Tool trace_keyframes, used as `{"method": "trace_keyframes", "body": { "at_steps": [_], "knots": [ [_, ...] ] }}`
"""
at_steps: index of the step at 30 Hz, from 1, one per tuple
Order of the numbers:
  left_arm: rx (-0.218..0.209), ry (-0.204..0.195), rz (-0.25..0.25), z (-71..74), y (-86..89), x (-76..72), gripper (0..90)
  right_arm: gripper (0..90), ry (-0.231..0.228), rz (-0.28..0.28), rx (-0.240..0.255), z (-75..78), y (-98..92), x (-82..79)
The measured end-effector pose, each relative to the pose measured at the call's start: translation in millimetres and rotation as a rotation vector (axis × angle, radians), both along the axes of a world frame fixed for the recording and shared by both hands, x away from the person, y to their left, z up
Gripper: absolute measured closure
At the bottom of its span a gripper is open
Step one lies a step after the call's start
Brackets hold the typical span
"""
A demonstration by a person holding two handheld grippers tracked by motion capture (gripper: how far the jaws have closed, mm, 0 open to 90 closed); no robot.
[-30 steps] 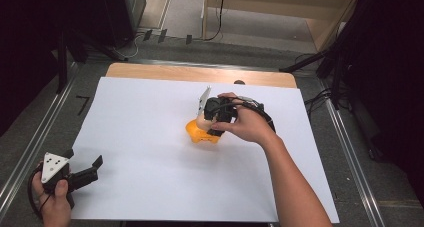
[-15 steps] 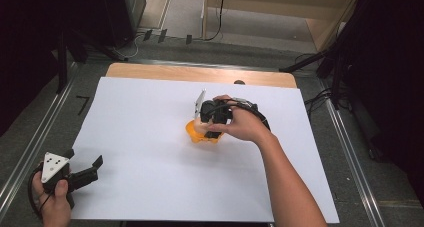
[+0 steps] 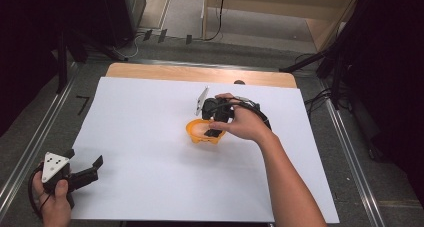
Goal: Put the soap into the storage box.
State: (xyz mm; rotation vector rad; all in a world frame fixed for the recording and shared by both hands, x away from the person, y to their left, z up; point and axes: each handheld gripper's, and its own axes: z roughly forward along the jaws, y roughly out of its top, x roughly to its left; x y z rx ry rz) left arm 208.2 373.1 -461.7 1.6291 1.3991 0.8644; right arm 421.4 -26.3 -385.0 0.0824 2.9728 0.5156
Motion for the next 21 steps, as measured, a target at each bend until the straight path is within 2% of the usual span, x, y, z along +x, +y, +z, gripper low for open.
{"method": "trace_keyframes", "body": {
  "at_steps": [4,6,10,14,17,21],
  "knots": [
    [0.001,0.001,0.001,0.0,0.0,0.0,7.2,25.8,-0.002,-0.027,0.065,3.1,-8.7,-2.1],
    [0.0,0.001,0.003,0.1,0.0,0.0,7.2,25.0,-0.008,-0.063,0.088,5.1,-15.4,-3.3],
    [0.002,0.0,0.004,0.0,-0.1,0.0,7.2,20.9,0.002,-0.143,0.173,8.6,-33.8,-5.1],
    [0.004,0.0,-0.001,0.0,-0.3,-0.1,7.2,19.5,0.051,-0.21,0.258,6.8,-56.0,-7.2],
    [0.002,-0.001,0.001,0.0,-0.3,0.0,7.2,16.0,0.048,-0.265,0.3,4.2,-72.2,-10.6],
    [0.003,0.001,0.001,0.0,-0.3,0.0,7.2,13.6,0.008,-0.339,0.355,1.2,-89.6,-17.2]
  ]
}}
